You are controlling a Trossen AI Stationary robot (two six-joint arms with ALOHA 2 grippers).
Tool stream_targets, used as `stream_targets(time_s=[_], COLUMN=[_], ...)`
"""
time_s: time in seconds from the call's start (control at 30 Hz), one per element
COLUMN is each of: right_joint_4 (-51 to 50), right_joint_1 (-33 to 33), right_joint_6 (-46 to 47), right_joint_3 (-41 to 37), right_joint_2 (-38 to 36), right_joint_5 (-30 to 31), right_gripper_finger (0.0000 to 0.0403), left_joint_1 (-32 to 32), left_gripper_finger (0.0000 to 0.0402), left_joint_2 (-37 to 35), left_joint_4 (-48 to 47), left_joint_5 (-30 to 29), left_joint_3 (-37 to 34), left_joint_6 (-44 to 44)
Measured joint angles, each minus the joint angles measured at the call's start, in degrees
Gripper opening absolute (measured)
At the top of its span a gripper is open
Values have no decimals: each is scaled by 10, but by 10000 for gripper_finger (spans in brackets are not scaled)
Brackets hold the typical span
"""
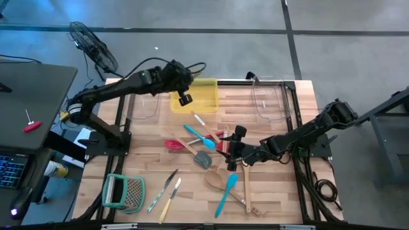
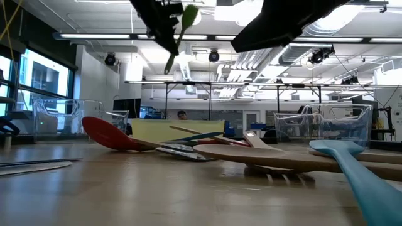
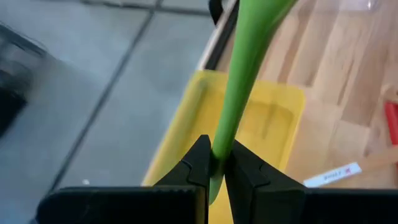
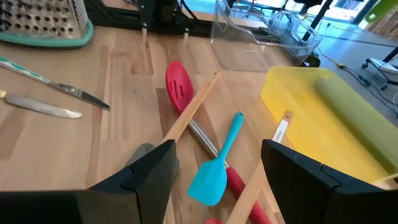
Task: Pick & Place Kitchen Items
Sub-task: Put the green spatula into the yellow bin
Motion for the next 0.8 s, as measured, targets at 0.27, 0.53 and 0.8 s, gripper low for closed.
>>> stream_targets(time_s=[0.27,0.53,0.8], right_joint_4=[4,2,1], right_joint_1=[0,0,0], right_joint_6=[1,2,1], right_joint_3=[-1,-1,-1], right_joint_2=[0,0,0], right_joint_5=[-2,-3,-3], right_gripper_finger=[231,231,231], left_joint_1=[36,42,42], left_gripper_finger=[19,19,19], left_joint_2=[90,147,185], left_joint_4=[19,-9,-11], left_joint_5=[57,58,49], left_joint_3=[0,-1,-1], left_joint_6=[23,27,31])
